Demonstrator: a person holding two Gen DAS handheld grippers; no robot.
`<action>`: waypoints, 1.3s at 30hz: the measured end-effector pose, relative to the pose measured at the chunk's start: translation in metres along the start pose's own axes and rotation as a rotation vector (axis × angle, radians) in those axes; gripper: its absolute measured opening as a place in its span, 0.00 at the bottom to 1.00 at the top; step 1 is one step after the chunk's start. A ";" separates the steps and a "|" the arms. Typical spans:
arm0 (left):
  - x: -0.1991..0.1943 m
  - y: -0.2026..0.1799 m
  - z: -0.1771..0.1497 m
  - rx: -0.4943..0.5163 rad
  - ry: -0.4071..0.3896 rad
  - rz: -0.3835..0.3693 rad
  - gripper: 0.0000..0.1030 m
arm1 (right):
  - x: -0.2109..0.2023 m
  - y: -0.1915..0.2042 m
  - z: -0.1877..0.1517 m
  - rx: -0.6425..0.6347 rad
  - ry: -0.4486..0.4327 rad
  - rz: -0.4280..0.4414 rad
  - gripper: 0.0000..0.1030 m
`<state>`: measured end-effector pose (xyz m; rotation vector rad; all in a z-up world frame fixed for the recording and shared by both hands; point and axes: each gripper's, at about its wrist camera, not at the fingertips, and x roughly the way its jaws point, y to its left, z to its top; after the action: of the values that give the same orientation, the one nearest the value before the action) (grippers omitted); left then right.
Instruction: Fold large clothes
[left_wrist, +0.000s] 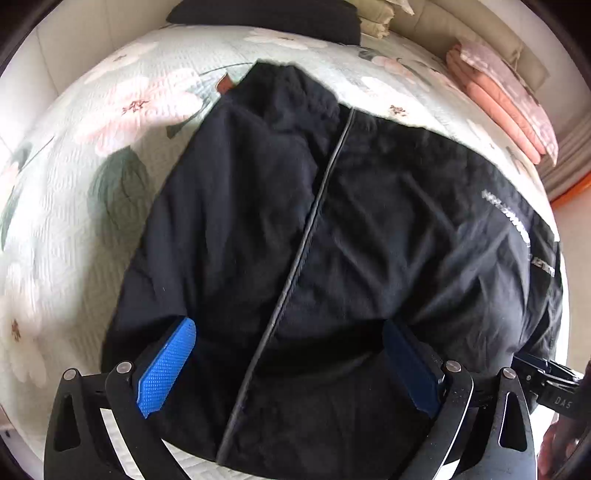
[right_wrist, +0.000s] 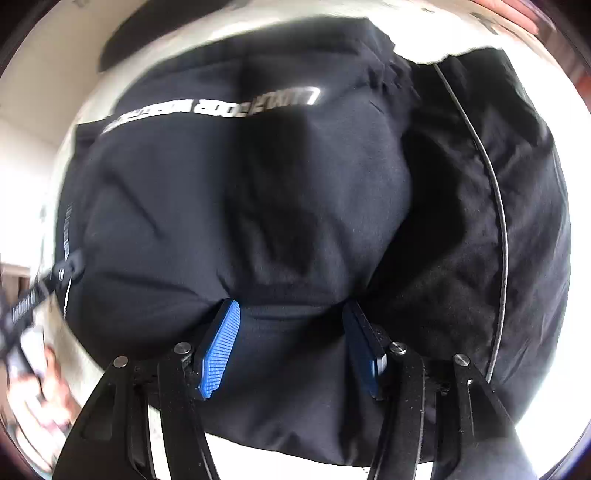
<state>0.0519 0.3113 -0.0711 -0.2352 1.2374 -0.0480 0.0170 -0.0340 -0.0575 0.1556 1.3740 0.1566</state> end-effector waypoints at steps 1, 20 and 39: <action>-0.008 0.003 0.003 0.040 -0.014 0.040 0.97 | -0.011 -0.004 -0.003 -0.016 -0.012 -0.007 0.57; 0.014 0.052 0.091 0.078 0.188 -0.342 0.95 | -0.044 -0.166 0.024 0.110 -0.098 0.009 0.82; 0.120 0.032 0.070 -0.014 0.383 -0.729 0.95 | 0.029 -0.214 0.025 0.189 -0.040 0.517 0.86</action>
<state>0.1545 0.3332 -0.1673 -0.7056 1.4736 -0.7423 0.0516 -0.2382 -0.1234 0.6699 1.2838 0.4513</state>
